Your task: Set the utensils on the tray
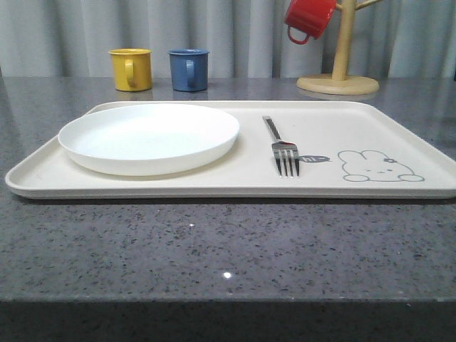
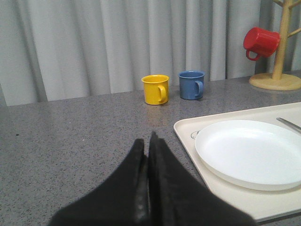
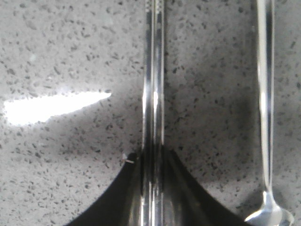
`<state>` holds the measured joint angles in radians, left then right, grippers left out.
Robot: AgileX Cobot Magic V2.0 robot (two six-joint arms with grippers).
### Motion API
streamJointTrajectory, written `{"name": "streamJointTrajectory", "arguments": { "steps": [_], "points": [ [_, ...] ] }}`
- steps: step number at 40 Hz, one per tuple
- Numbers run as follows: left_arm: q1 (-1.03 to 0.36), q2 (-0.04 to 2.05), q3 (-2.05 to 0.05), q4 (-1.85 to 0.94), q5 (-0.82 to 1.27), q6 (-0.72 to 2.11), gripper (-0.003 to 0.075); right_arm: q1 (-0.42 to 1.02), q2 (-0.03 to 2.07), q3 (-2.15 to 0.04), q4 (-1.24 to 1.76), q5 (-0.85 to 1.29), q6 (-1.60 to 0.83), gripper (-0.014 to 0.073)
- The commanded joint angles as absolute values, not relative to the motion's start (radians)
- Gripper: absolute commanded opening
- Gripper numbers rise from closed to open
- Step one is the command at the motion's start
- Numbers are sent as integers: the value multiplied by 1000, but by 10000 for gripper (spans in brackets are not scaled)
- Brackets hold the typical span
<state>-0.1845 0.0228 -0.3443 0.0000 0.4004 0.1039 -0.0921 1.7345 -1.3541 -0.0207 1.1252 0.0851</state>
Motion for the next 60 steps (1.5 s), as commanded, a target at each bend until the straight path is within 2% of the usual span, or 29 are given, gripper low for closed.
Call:
{"name": "streamJointTrajectory", "arguments": {
  "steps": [1, 14, 27, 36, 60],
  "points": [
    [-185, 35, -371, -11, 323, 95, -18, -92, 1700, -1384, -19, 1156, 79, 4],
    [-185, 35, -371, -11, 323, 95, -18, -4, 1607, -1544, -19, 1336, 201, 4],
    [-185, 35, -371, -11, 323, 95, -18, 237, 1643, -1600, -10, 1334, 338, 4],
    [-185, 35, -371, -11, 323, 95, -18, 338, 1708, -1600, 44, 1266, 401, 4],
    [-185, 35, -371, -11, 323, 95, -18, 357, 1821, -1600, 95, 1198, 420, 4]
  ]
}}
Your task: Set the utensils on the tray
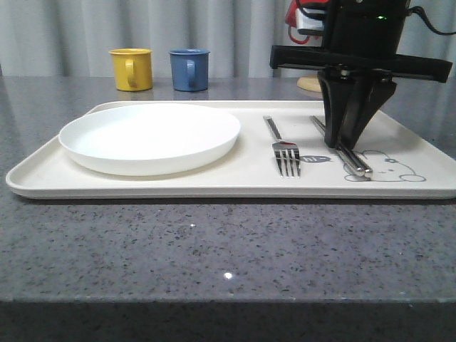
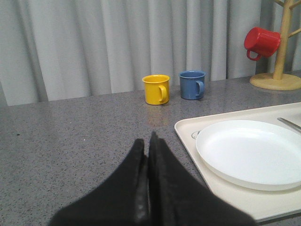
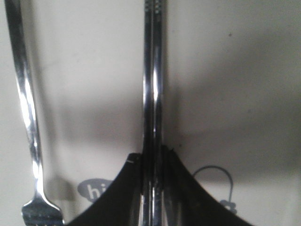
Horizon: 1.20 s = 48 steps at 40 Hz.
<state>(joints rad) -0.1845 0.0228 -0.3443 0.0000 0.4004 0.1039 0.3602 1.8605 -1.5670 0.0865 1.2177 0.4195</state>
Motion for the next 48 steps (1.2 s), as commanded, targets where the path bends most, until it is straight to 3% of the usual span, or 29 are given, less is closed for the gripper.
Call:
{"name": "streamJointTrajectory", "arguments": {
  "steps": [1, 6, 13, 18, 26, 34, 48],
  "points": [
    [-185, 35, -371, -11, 323, 95, -18, 357, 1821, -1600, 97, 1194, 420, 4],
    [-185, 35, -371, -11, 323, 95, -18, 357, 1821, -1600, 114, 1178, 420, 48],
    [-185, 35, -371, -11, 323, 95, -18, 357, 1821, -1600, 120, 1179, 420, 213],
    [-185, 35, -371, -11, 323, 95, -18, 357, 1817, -1604, 116, 1194, 420, 279],
    [-185, 35, -371, -11, 323, 95, -18, 352, 1814, -1719, -37, 1338, 415, 283],
    [-185, 35, -371, -11, 323, 95, -18, 292, 1747, -1751, -94, 1338, 303, 293],
    [-185, 35, -371, -11, 323, 95, -18, -56, 1633, -1625, -134, 1336, 73, 333]
  ]
}}
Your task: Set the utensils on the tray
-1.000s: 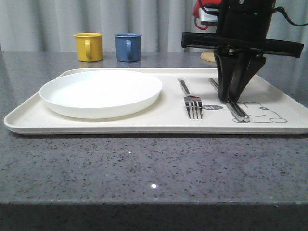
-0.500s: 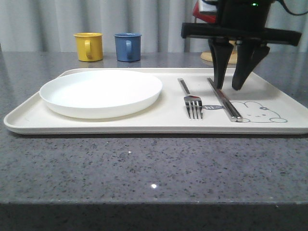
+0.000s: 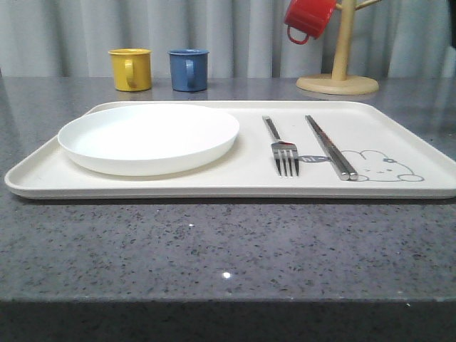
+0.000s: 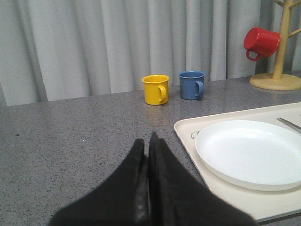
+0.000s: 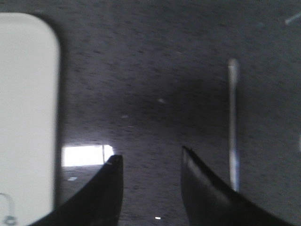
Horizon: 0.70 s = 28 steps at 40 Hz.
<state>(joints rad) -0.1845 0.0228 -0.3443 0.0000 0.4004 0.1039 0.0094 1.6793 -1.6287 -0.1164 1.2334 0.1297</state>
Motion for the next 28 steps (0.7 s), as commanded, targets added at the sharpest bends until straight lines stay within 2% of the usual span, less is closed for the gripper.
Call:
{"name": "streamJointTrajectory", "arguments": {
  "steps": [1, 9, 28],
  "points": [
    [-185, 35, -371, -11, 323, 95, -18, -81, 1637, -1619, -131, 1336, 68, 333],
    [-185, 35, -371, -11, 323, 95, -18, -208, 1677, -1595, -76, 1328, -14, 333],
    [-185, 35, -371, -11, 323, 95, -18, -222, 1781, -1595, -64, 1258, -32, 333]
  ]
}}
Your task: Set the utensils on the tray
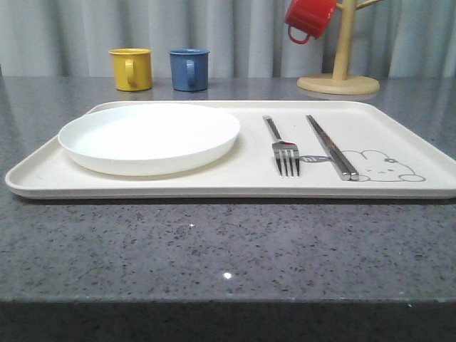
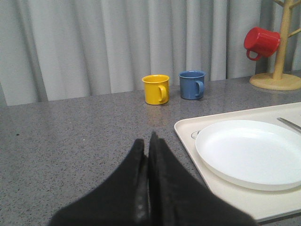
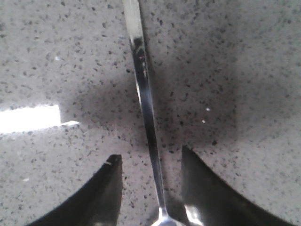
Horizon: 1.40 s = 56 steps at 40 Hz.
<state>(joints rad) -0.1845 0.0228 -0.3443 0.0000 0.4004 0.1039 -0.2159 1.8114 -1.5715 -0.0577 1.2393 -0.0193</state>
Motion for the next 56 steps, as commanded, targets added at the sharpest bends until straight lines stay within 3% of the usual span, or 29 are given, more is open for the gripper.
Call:
{"name": "streamJointTrajectory", "arguments": {
  "steps": [1, 20, 32, 47, 56],
  "points": [
    [-185, 35, -371, -11, 323, 95, -18, -222, 1789, -1595, -64, 1255, -32, 333],
    [-185, 35, -371, -11, 323, 95, -18, -223, 1846, -1596, -64, 1267, -32, 318],
    [-185, 35, -371, -11, 323, 95, -18, -223, 1813, -1598, -64, 1292, -32, 0],
    [-185, 35, -371, -11, 323, 95, -18, -205, 1717, -1599, -6, 1327, 22, -7],
    [-185, 35, -371, -11, 323, 95, -18, -31, 1628, -1599, -24, 1335, 184, -5]
  ]
}}
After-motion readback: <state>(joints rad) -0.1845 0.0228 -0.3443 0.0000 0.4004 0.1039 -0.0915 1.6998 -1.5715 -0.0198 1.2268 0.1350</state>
